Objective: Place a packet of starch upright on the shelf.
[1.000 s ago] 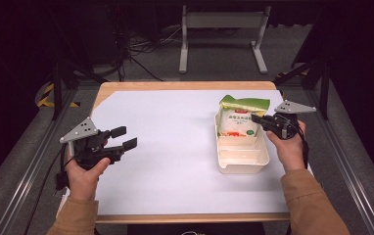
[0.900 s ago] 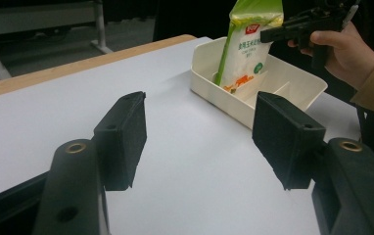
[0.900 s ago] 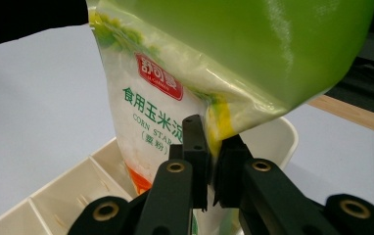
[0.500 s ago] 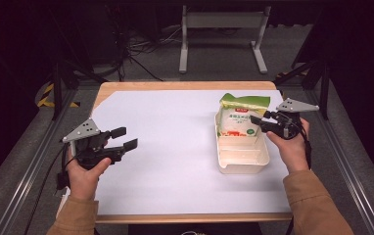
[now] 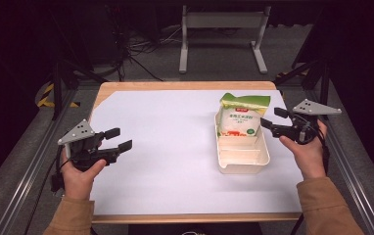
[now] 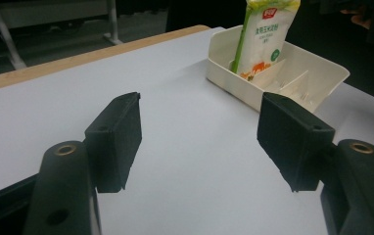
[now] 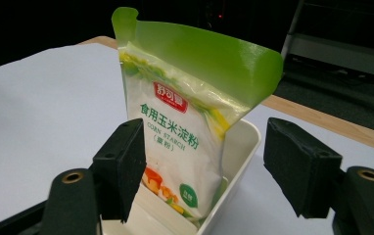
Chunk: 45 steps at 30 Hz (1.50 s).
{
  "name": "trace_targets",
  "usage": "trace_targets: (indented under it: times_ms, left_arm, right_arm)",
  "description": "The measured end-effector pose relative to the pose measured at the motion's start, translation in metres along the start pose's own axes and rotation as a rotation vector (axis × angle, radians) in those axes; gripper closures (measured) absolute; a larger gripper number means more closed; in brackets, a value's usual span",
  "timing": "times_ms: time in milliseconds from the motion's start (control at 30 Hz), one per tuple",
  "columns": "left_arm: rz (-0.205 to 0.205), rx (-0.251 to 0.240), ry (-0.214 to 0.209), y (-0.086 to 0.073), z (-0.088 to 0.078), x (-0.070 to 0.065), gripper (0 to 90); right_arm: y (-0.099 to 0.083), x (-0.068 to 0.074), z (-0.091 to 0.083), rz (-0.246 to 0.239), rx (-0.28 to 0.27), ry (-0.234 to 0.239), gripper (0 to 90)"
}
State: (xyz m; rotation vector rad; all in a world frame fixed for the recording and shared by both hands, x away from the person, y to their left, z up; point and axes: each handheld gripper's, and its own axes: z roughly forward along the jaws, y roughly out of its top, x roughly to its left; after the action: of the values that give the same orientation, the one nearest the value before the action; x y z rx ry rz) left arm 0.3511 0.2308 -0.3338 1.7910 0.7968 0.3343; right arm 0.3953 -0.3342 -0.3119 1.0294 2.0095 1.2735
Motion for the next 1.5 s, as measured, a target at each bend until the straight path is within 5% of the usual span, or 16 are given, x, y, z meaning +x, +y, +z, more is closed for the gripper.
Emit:
trace_targets:
  times_ms: [700, 933, 1067, 1333, 1500]
  left_arm:
    - [0.030, 0.033, 0.048, -0.015, -0.010, 0.022, 29.9]
    - [0.027, 0.042, 0.056, -0.023, -0.013, 0.031, 29.3]
    - [0.022, 0.050, 0.060, -0.027, -0.012, 0.036, 29.1]
    - [0.013, 0.064, 0.062, -0.035, -0.007, 0.041, 29.0]
    - [0.006, 0.073, 0.067, -0.039, -0.004, 0.044, 28.9]
  right_arm:
    - [-0.020, 0.004, -0.050, -0.042, 0.054, 0.021, 24.9]
    - [-0.038, 0.001, -0.045, -0.027, 0.073, 0.016, 25.7]
    - [-0.049, -0.006, -0.040, -0.033, 0.134, -0.010, 27.0]
    - [-0.080, -0.022, -0.024, 0.037, 0.172, -0.012, 28.4]
    - [-0.095, -0.026, -0.014, 0.040, 0.199, -0.011, 28.3]
